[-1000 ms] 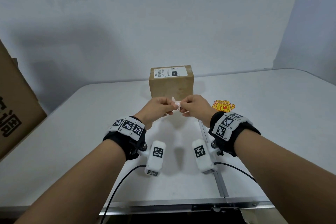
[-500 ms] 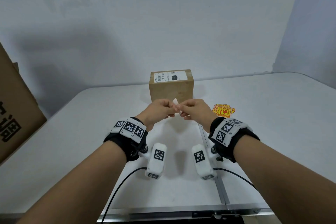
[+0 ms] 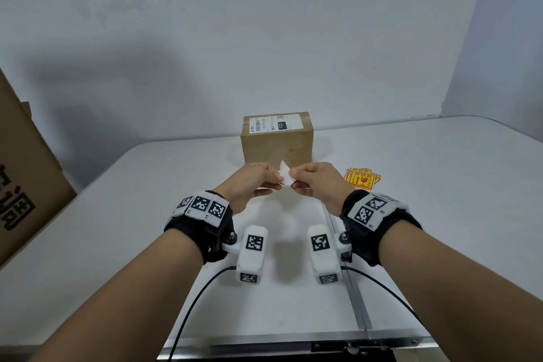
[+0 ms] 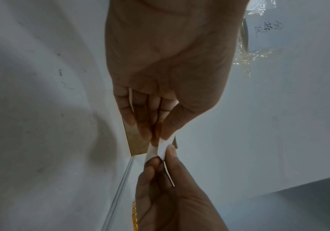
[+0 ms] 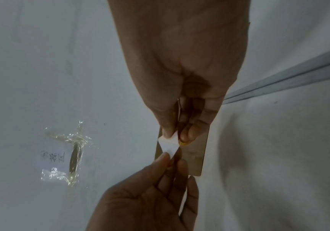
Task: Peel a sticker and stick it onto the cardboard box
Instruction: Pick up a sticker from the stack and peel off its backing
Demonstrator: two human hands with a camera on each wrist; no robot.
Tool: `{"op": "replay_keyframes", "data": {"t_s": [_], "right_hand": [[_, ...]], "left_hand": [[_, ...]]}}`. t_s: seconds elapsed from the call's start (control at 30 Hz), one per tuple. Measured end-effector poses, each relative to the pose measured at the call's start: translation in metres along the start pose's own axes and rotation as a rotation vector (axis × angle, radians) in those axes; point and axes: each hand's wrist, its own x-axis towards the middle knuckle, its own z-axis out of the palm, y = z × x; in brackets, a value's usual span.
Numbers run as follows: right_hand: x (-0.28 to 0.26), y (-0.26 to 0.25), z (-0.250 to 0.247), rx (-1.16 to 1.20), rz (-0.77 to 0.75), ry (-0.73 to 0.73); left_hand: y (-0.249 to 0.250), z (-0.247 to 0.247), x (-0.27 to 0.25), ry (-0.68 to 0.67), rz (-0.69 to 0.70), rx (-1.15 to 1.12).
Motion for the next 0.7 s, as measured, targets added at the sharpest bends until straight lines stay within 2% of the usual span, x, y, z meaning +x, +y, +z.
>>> {"op": "replay_keyframes", "data": {"t_s": [0.17, 0.47, 0.7], "right_hand": [[0.001, -0.001, 0.001, 0.091, 0.033, 0.028], [-0.001, 0.001, 0.007, -0.055, -0.034, 0.056], [-0.004, 0.002, 0.003, -0.069, 0.005, 0.049]], "left_hand": [[-0.002, -0.001, 0.001, 0.009, -0.004, 0.017], [0.001, 0.010, 0.005, 0.143, 0.073, 0.093], [-0.004, 0.010, 0.004, 0.083, 0.000, 0.007]]}}
